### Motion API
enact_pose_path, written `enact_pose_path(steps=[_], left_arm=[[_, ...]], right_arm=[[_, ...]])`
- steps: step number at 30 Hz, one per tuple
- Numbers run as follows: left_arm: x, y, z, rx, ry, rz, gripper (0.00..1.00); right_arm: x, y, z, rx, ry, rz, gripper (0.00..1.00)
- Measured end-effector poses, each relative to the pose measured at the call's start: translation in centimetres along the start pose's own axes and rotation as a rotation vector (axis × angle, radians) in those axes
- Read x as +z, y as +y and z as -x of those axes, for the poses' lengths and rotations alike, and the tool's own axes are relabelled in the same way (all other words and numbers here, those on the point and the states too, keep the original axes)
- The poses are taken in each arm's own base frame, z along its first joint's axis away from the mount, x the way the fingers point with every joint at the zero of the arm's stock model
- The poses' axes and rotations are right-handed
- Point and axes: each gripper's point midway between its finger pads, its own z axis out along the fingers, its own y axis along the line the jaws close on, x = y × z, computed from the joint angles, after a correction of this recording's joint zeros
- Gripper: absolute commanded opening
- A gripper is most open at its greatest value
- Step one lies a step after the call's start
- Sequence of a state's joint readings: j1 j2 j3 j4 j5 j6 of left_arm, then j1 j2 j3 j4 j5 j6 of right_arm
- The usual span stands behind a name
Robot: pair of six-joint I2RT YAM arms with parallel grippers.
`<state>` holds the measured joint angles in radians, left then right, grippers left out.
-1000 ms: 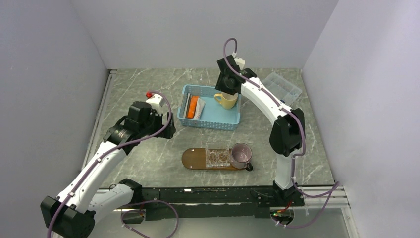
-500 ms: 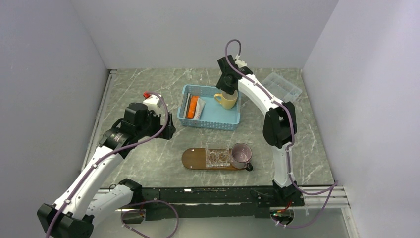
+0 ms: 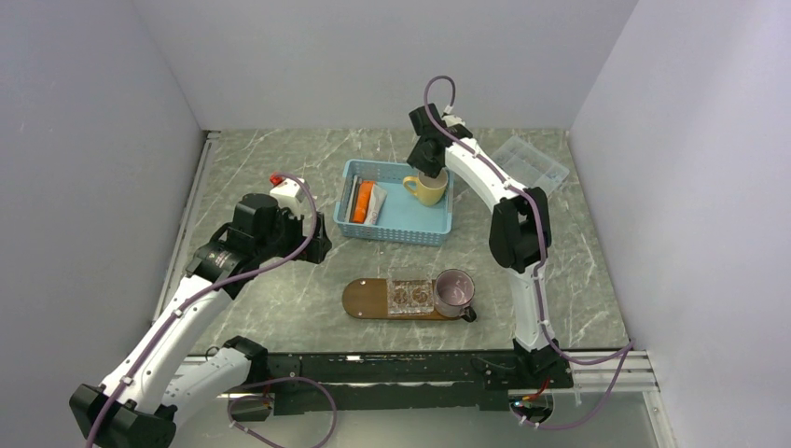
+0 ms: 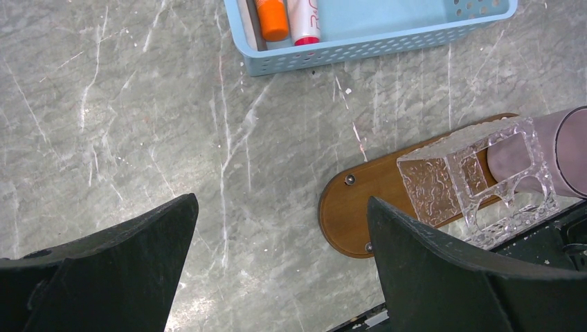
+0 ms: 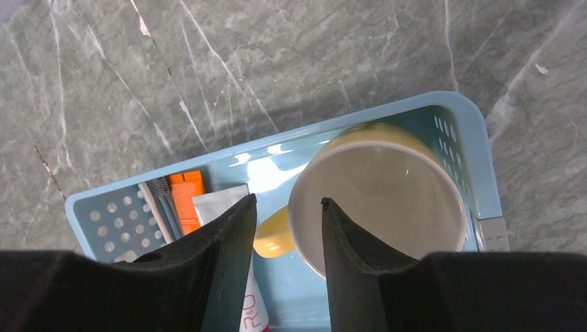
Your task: Prepare toiletry sets of a toothbrush and toothpaste on the tray
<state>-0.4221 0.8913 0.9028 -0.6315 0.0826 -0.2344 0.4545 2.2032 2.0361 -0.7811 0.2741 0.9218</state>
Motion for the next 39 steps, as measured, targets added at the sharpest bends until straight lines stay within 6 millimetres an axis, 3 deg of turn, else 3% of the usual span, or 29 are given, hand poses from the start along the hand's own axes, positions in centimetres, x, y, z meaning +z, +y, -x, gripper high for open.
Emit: enact_pose_path(steps=[17, 22, 30, 39], left_arm=[[0.0, 0.0, 0.0, 0.0, 0.0, 0.0, 0.99], [0.0, 0.0, 0.0, 0.0, 0.0, 0.0, 0.99], [0.0, 0.0, 0.0, 0.0, 0.0, 0.0, 0.99], [0.1, 0.0, 0.0, 0.0, 0.002, 0.001, 0.99]], right_arm=[[1.0, -1.2, -1.3, -0.002, 0.044, -0.021, 0.3], [1.4, -1.0, -1.5, -0.005, 0.048, -0.002, 0.21], [1.3, -1.0, -1.5, -0.039, 0.04, 0.017, 0.0], [0.1, -1.7, -1.7, -0.092, 0.042, 0.021, 0.0]])
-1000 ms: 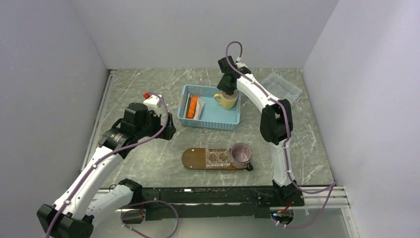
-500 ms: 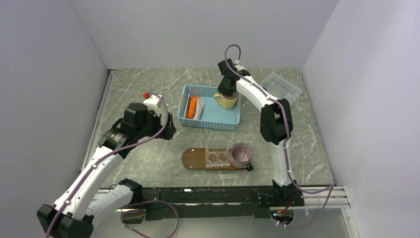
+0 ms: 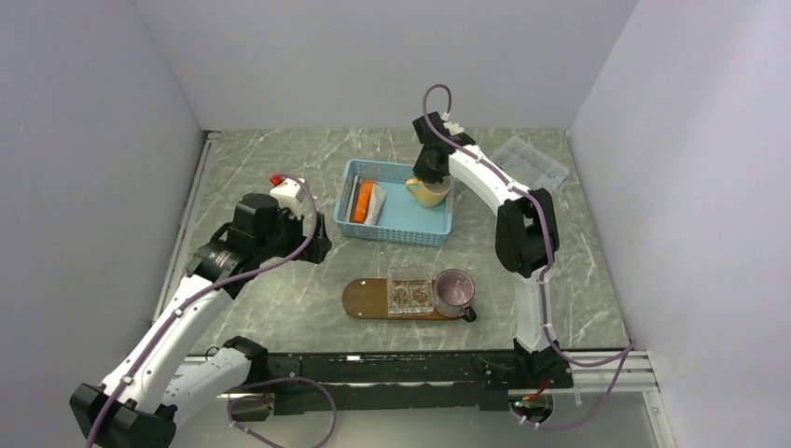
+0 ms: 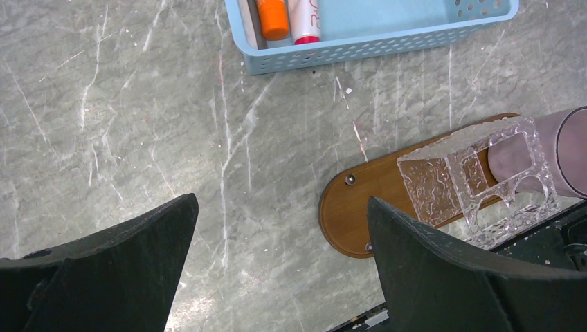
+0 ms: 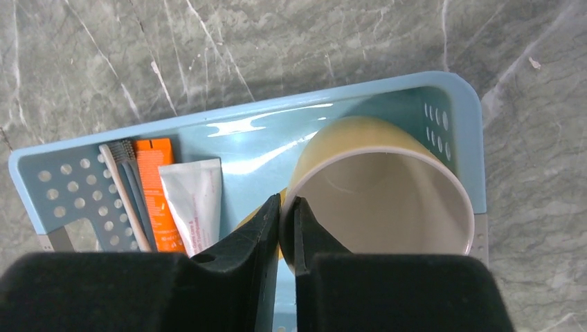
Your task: Prepare toiletry sets of a toothbrush and toothpaste on the tray
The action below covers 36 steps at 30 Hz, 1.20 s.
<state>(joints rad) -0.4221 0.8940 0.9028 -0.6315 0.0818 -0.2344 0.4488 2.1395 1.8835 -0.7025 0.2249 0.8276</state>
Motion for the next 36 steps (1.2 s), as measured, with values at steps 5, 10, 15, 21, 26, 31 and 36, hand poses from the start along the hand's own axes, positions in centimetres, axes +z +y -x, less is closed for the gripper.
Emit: enact_pose_path(steps=[5, 10, 15, 21, 26, 31, 36], left_arm=[[0.0, 0.0, 0.0, 0.0, 0.0, 0.0, 0.99], [0.0, 0.0, 0.0, 0.0, 0.001, 0.001, 0.99], [0.0, 0.0, 0.0, 0.0, 0.003, 0.001, 0.99], [0.1, 0.1, -0.1, 0.0, 0.005, 0.003, 0.99], [0.1, 0.3, 0.0, 0.0, 0.002, 0.017, 0.99], [0.1, 0.7, 0.1, 0.0, -0.005, 0.042, 0.99], [-0.4, 1.3, 0.5, 0.001, -0.029, 0.077, 0.99]], right_arm=[[-1.2, -0.1, -0.7, -0.058, 0.005, 0.006, 0.0], [-3.0, 0.2, -0.6, -0.109, -0.005, 0.027, 0.0], [-5.0, 0.7, -0.1, -0.15, -0.031, 0.06, 0.0], [-7.3, 1.7, 0.3, -0.209, -0.067, 0.098, 0.0], [-9.8, 3.4, -0.7, -0.301, -0.088, 0.14, 0.0], [-12.6, 5.7, -2.6, -0.405, -0.091, 0.203, 0.0], [-15.2, 7.2, -4.6, -0.491, -0.089, 0.261, 0.0]])
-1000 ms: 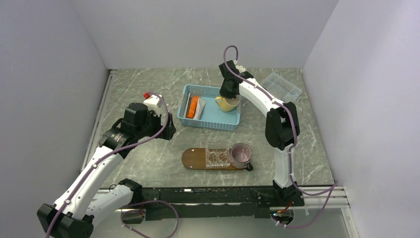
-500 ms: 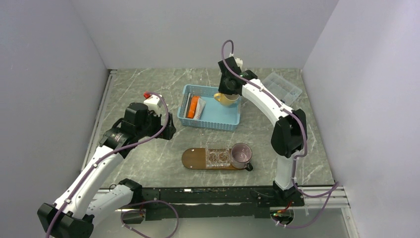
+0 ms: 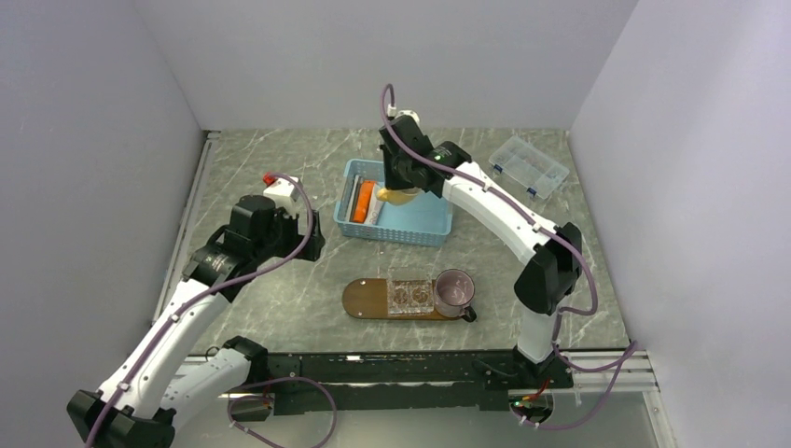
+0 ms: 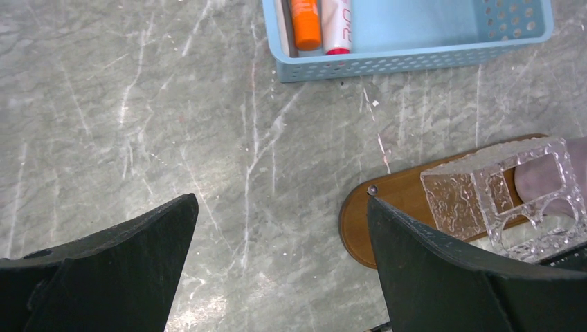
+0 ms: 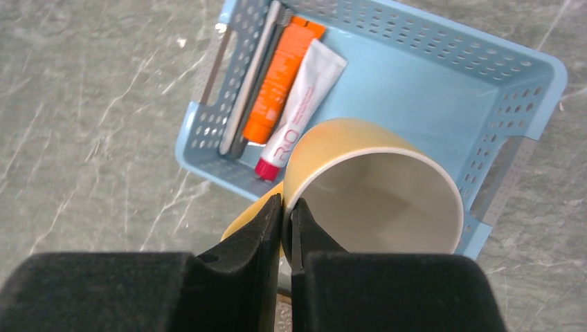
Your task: Prepare toiletry sets of a toothbrush and toothpaste on the tray
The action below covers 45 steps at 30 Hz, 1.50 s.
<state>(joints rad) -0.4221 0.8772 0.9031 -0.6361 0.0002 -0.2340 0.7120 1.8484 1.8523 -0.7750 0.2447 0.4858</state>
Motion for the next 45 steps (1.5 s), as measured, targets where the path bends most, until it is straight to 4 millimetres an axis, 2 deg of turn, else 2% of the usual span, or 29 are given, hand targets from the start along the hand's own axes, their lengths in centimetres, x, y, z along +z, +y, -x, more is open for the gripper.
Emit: enact_pose_path(steps=[13, 17, 27, 38, 45], left_arm=[[-1.7, 2.5, 1.0, -0.021, -0.081, 0.144, 0.99], [-2.5, 3.4, 1.5, -0.032, -0.116, 0.193, 0.99], [-5.2, 5.3, 2.8, -0.087, -0.235, 0.296, 0.99], [-8.5, 7.5, 3.5, -0.169, -0.368, 0.411, 0.99], [-9.6, 8.2, 3.6, -0.202, -0.415, 0.446, 0.99]], right_arm=[[-3.5, 6.5, -2.9, -0.166, 0.026, 0.171, 0.0], [-4.5, 8.5, -4.8, -0.22, 0.053, 0.216, 0.0], [-7.3, 12.2, -9.5, -0.329, 0.116, 0.274, 0.0], [-9.6, 14.4, -13.3, -0.345, 0.136, 0.25, 0.0], [-9.9, 14.1, -15.2, -0.317, 0.15, 0.168, 0.0]])
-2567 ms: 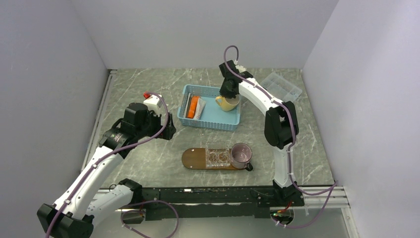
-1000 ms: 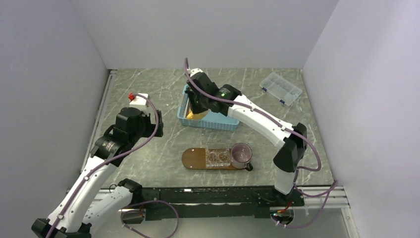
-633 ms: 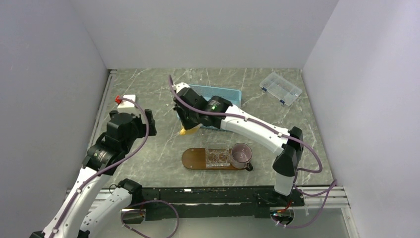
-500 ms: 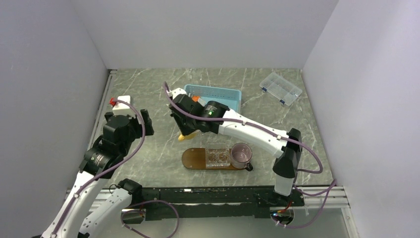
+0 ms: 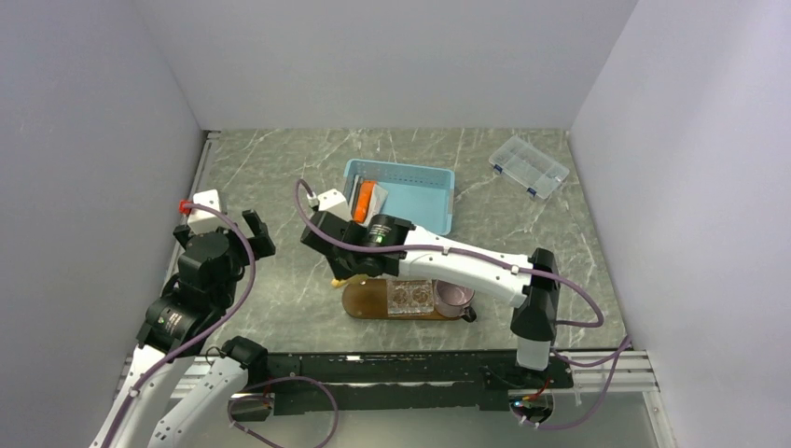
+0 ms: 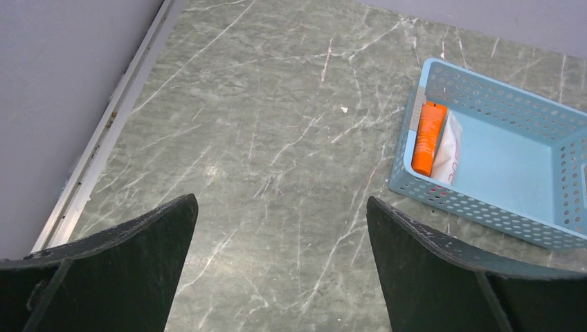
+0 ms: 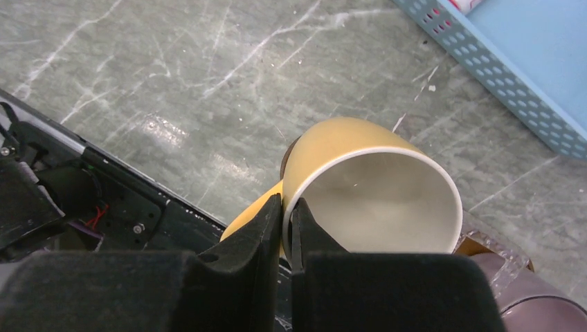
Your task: Prepare toiletry sets of a toothbrush and toothpaste on the tray
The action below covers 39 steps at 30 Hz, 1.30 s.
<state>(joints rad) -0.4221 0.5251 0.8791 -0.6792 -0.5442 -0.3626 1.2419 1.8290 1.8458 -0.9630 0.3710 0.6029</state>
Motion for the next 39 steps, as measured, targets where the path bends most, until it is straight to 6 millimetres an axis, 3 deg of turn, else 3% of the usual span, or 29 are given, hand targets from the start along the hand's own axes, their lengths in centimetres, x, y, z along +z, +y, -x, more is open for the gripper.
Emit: enact_pose_path(steps=[16, 26, 39], left_arm=[[0.0, 0.1, 0.0, -0.001, -0.001, 0.003, 0.99], [0.0, 0.1, -0.1, 0.0, -0.001, 0.003, 0.99], [0.0, 0.1, -0.1, -0.001, -0.002, 0.003, 0.99]], right_arm=[[2.3, 0.9, -4.1, 0.04, 0.087, -0.079, 0.0], [4.0, 0.7, -5.9, 0.031, 0.135, -0.131, 0.0], [4.9, -0.4, -7.9, 0.033, 0.174, -0.176, 0.0]])
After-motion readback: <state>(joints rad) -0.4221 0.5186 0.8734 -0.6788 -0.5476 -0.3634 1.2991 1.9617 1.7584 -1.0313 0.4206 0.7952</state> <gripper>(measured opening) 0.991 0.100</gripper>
